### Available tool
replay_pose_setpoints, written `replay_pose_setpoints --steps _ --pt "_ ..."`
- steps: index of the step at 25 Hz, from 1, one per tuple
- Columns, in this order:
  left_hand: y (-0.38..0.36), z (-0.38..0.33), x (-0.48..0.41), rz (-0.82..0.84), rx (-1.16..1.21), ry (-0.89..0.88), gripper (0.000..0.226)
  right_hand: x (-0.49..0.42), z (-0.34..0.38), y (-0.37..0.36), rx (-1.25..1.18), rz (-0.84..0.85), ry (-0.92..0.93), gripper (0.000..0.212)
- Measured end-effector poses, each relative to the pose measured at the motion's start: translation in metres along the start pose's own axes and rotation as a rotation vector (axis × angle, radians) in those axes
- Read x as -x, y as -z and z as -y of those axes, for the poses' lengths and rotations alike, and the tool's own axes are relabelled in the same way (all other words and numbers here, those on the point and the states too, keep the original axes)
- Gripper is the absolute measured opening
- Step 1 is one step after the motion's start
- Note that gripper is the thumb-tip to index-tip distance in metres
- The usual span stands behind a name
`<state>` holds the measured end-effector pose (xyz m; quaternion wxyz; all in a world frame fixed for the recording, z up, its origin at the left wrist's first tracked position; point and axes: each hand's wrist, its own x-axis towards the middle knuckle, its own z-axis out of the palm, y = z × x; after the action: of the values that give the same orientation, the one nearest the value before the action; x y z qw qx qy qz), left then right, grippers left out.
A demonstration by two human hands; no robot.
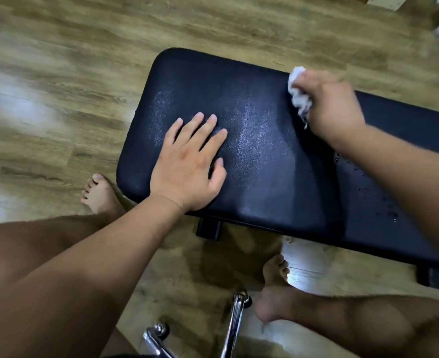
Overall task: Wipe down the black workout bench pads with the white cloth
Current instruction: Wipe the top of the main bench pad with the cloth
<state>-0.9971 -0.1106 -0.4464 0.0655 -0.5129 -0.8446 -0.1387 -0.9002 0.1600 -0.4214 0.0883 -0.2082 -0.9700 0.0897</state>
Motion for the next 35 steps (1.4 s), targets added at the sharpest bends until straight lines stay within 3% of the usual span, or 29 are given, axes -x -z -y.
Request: replay_pose_setpoints --steps 3,6,8,14,17,19,22,26,29,35 --pt "0.0 0.001 0.0 -0.008 -0.002 0.007 0.051 -0.035 -0.003 -0.003 -0.075 -0.01 -0.182 0.028" --pt "0.001 0.0 0.0 0.008 -0.021 0.006 0.051 -0.003 0.016 -0.003 -0.241 -0.068 -0.22 0.02" --pt "0.002 -0.001 0.0 0.02 -0.022 0.011 0.051 0.045 0.039 0.001 -0.216 -0.093 -0.199 0.02" --pt "0.002 0.0 0.001 0.019 -0.015 0.019 0.052 0.211 0.098 0.009 -0.188 0.018 0.006 0.047" --pt "0.002 0.0 0.0 0.022 -0.015 0.011 0.052 0.185 0.064 0.014 -0.029 0.049 0.101 0.056" --pt "0.001 0.0 0.0 0.027 -0.008 0.013 0.052 0.131 0.035 0.017 0.088 0.023 0.019 0.057" --pt "0.002 0.0 0.0 0.017 -0.008 0.012 0.052 0.041 -0.004 0.019 0.269 -0.02 -0.127 0.038" --pt "0.002 0.001 -0.001 0.017 -0.005 0.014 0.053 -0.019 -0.029 0.012 0.226 0.011 -0.324 0.028" --pt "0.004 0.0 -0.002 0.034 -0.015 0.018 0.053 0.013 -0.015 0.007 0.206 -0.055 -0.281 0.026" --pt "0.006 -0.002 0.0 0.048 -0.004 0.024 0.055 0.163 0.075 0.018 0.055 -0.119 -0.174 0.041"
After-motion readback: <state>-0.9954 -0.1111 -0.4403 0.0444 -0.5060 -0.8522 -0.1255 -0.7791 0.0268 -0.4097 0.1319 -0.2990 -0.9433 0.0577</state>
